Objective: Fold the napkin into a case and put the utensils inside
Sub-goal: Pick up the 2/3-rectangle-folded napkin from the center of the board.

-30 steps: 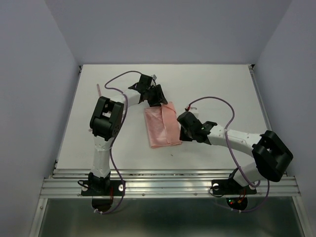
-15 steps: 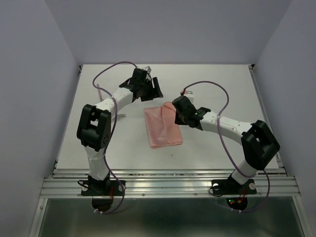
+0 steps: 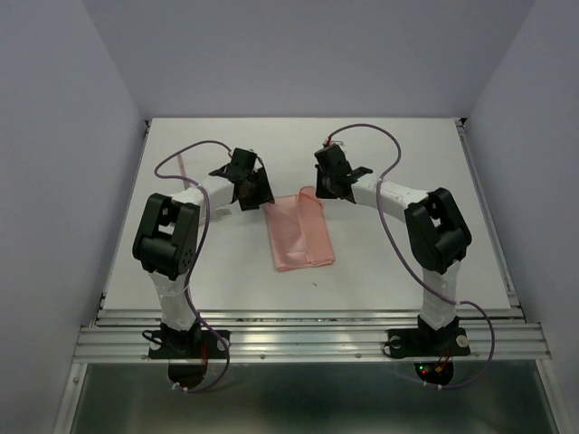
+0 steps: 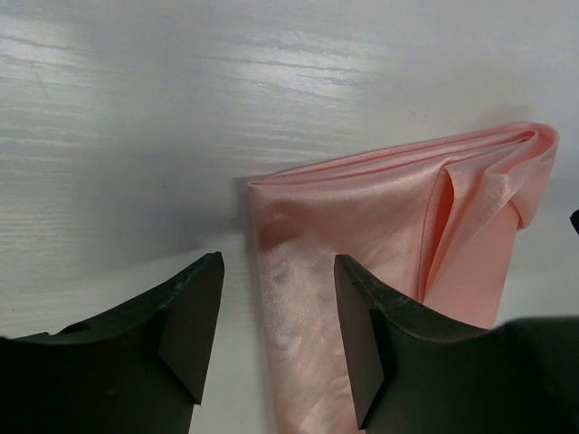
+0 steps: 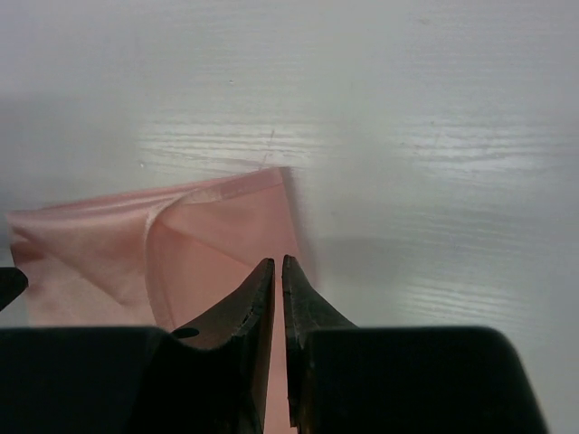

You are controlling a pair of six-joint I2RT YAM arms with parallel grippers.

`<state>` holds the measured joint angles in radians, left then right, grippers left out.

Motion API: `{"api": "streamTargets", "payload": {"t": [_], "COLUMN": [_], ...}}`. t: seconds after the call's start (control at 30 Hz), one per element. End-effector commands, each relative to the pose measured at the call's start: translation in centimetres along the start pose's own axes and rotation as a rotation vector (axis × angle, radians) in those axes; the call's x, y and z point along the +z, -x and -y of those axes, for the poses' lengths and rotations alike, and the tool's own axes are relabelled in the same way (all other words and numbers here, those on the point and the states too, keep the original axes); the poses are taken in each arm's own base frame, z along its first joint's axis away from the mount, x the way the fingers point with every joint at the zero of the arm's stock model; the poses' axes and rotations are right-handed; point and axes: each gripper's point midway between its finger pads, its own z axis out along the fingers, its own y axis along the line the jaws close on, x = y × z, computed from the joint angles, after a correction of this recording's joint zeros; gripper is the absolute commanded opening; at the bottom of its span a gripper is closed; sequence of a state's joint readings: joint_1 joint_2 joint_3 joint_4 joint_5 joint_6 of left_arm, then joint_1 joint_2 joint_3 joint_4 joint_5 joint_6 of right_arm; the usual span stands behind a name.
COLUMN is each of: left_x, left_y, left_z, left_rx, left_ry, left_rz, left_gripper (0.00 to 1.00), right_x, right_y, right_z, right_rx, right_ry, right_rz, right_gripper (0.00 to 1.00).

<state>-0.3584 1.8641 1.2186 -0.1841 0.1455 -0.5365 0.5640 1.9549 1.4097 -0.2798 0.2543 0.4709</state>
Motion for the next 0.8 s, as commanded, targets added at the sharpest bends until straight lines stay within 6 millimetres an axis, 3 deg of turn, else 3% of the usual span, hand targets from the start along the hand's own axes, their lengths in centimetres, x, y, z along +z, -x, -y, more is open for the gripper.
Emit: {"api": "streamTargets", "payload": {"t": [0.0, 0.3, 0.5, 0.57, 0.7, 0.77], "left_x": [-0.5, 1.8, 2.8, 2.7, 2.4, 2.4], "left_y": [1.3, 0.2, 0.2, 0.5, 1.5, 1.7], "left_z": [-0.4, -0.6, -0.5, -0.1, 0.7, 1.0], "left_rx": [-0.015, -0.019, -0.017, -0.010, 0.022, 0.039], "left_ry": [0.039, 0.031, 0.025, 0.016, -0.011, -0.012], "left_rz": [0.074, 0.019, 0.003, 0.008, 0.023, 0.009], "left_gripper": [0.62, 0.50, 0.41, 0.32, 0.04, 0.00], "right_x": [0.3, 2.7, 4.6, 5.2, 5.4, 5.4], "right_y": [2.3, 1.3, -0.5, -1.5, -2.6, -3.0], "right_z": [-2.8, -3.8, -3.6, -2.9, -2.0, -1.7], "right_rx": [-0.039, -0.057, -0.055, -0.044, -0.019, -0.004], "right_ry": [0.096, 0.120, 0.109, 0.073, 0.028, 0.009], "right_rz": [0.039, -0.001, -0.046, -0.068, -0.101, -0.115], "right_gripper": [0.14, 0.13, 0.13, 0.13, 0.13, 0.13]}}
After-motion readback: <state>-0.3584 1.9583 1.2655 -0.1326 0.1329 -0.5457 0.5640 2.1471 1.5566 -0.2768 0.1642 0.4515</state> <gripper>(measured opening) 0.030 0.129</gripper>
